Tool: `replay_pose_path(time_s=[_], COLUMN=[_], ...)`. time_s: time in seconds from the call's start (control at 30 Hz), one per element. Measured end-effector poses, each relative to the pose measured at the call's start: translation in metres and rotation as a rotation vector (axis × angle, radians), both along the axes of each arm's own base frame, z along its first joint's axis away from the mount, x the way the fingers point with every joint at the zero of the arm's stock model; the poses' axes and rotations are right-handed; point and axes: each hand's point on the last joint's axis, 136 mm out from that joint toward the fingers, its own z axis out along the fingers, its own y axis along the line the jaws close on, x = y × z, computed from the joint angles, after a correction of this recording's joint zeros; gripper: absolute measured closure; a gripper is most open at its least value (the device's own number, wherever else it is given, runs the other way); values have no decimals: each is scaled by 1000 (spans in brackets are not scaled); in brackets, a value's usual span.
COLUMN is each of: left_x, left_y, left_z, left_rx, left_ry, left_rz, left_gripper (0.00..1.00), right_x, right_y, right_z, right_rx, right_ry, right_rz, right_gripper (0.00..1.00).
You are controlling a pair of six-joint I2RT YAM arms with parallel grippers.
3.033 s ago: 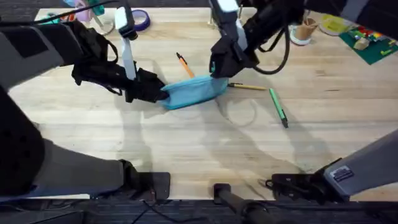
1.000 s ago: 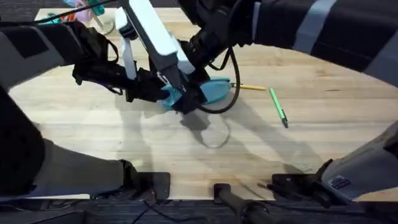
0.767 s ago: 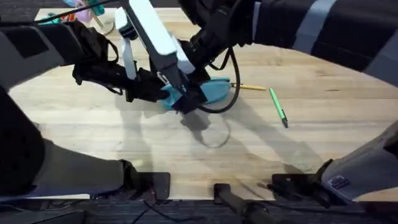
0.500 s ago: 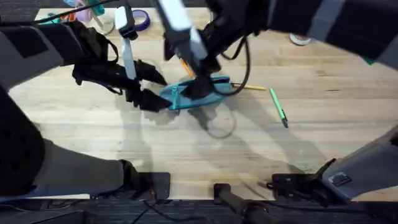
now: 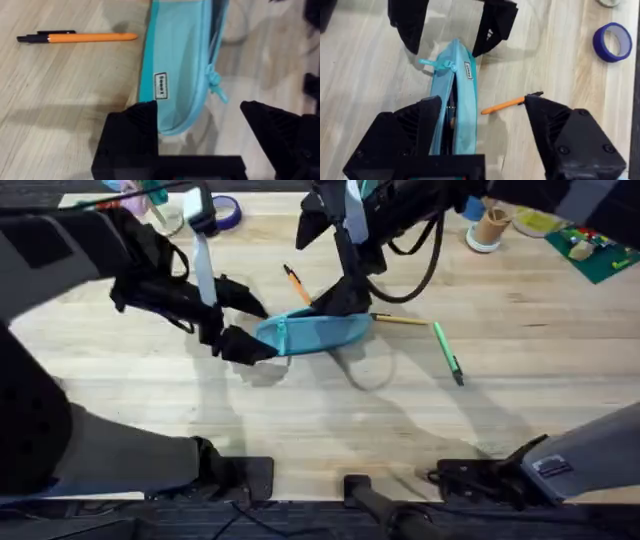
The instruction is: Unzip the bag, pick up the pens from the table one at a time and place them inside, then zip the bag closed.
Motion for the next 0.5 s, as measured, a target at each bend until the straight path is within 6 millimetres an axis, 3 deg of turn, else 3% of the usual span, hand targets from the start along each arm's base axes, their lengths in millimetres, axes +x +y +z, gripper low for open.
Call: replay_pose_path(time_s=[0.3,0.5], left_x=[4,-1], left_y=[1,7], left_z=[49,65], left_rx=[-10,50], left_ry=[47,47], left_rz=[0,-4], left_gripper=[4,4], right_x=[-1,2], right_y=[-1,-4], right_z=[-1,-1], right_rx=[-4,-4], right_ry=[7,7], right_rz=[-1,-10], right_gripper=[5,5])
